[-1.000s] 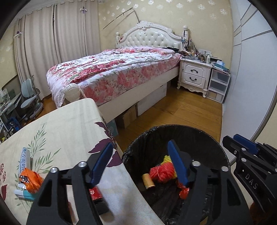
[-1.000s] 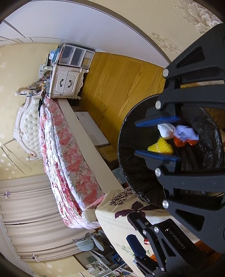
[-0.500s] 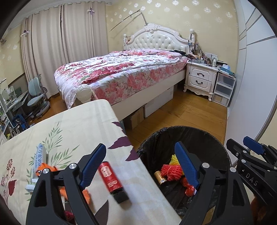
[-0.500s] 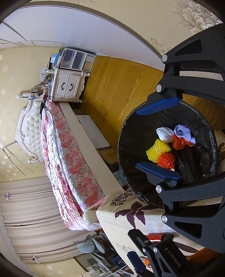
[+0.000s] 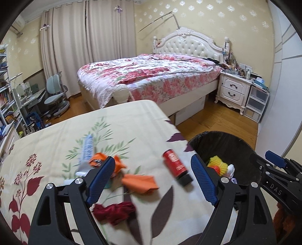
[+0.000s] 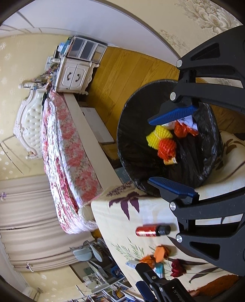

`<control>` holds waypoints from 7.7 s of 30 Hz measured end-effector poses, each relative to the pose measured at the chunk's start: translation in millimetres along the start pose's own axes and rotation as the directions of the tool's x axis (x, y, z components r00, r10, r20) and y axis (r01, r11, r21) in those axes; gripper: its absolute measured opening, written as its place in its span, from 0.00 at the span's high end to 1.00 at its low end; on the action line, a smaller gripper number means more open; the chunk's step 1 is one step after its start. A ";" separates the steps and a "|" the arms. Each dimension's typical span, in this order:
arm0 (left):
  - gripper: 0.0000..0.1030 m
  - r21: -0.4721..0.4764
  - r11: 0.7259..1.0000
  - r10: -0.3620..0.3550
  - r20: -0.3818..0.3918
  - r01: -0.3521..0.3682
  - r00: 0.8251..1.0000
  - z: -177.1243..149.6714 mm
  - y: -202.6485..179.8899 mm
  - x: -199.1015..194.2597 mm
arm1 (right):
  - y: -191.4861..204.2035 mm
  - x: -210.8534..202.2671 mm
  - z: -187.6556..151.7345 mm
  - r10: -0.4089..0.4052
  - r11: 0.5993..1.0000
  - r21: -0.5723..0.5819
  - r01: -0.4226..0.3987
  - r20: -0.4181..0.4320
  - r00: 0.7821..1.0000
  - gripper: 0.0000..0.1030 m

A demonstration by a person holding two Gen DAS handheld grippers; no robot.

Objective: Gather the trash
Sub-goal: 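Move both tools back over the remaining items on the bed, then grasp the red spray can with the right tool while the left tool grasps the dark red cloth, then carry the red can and dark red cloth over the bin and open both tools, then move both tools back over the items on the bed, then grasp the white-and-teal tube with the left tool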

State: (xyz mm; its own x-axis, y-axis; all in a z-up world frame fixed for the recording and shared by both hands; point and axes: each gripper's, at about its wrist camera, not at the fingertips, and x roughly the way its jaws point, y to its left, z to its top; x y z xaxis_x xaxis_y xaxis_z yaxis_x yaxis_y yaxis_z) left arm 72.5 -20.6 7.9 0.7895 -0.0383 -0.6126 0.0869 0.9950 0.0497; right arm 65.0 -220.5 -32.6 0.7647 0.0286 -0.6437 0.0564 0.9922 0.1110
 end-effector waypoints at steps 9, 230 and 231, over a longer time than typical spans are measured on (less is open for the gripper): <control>0.20 -0.061 0.994 0.087 -0.024 -0.088 0.996 -22.8 58.4 -13.9 | 52.9 3.5 -1.8 0.081 0.993 -0.085 -0.082 -0.018 0.997 0.46; 0.18 -0.147 0.958 0.198 -0.281 -0.246 0.939 -23.1 113.9 51.0 | 87.3 12.2 -13.5 0.126 0.984 -0.120 -0.134 -0.074 0.989 0.41; 0.18 -0.147 0.957 0.200 -0.287 -0.250 0.937 -22.5 112.7 54.6 | 86.7 12.5 -13.7 0.126 0.984 -0.117 -0.134 -0.075 0.989 0.41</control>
State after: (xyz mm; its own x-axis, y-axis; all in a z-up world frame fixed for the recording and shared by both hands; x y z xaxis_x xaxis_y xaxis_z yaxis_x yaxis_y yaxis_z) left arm 111.7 91.6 -37.6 0.5826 0.1899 -0.7903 -0.2031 0.9755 0.0848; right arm 70.7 -132.4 -41.4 0.7157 0.1625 -0.6793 -0.1225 0.9867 0.1069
